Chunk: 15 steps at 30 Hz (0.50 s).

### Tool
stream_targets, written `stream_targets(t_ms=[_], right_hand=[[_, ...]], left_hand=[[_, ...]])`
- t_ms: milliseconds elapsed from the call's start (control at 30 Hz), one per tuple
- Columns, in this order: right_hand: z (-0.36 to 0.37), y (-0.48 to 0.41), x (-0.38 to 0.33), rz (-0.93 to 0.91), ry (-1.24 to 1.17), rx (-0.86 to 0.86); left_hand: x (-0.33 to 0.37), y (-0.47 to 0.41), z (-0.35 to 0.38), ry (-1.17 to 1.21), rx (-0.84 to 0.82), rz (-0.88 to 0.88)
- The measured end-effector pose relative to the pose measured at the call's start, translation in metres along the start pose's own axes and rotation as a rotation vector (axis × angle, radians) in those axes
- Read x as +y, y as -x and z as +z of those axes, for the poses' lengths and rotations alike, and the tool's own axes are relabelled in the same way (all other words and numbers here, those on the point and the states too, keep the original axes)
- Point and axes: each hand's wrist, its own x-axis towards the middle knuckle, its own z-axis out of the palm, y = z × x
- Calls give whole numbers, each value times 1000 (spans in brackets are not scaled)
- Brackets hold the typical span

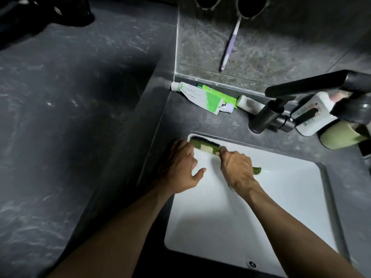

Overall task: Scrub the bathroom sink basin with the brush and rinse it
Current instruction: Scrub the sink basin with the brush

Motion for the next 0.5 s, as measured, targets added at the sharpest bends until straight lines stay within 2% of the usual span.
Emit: stream_targets(t_ms=[100,267,433,500], right_hand=[[18,22,29,58,116,-113],[-3,-9,-2,-82,46,96],[12,18,31,70,126,-129],[7,16,30,24,112,-90]], left_hand=[[0,-1,-1,-19,-11,2],[-2,-2,-2,-48,-24,-4],[0,-2,-2,-32,-36,-9],[-2,-3,-3,-32,-30,-13]])
